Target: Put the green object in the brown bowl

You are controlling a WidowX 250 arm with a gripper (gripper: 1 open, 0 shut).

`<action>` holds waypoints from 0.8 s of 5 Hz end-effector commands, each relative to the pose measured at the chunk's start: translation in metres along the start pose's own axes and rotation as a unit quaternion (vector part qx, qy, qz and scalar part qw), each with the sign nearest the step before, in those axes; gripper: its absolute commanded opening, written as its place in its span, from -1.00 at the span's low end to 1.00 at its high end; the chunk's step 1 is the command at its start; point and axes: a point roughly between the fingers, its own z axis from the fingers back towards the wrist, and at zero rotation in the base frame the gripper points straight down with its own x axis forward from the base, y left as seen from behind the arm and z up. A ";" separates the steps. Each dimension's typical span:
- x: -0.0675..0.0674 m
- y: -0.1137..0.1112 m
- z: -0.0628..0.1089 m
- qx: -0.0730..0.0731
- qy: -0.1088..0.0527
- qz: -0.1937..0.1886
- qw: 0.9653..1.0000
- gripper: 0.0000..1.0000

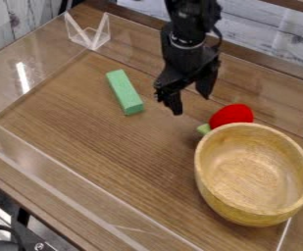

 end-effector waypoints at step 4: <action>0.011 -0.020 0.014 -0.029 -0.013 0.014 0.999 -1.00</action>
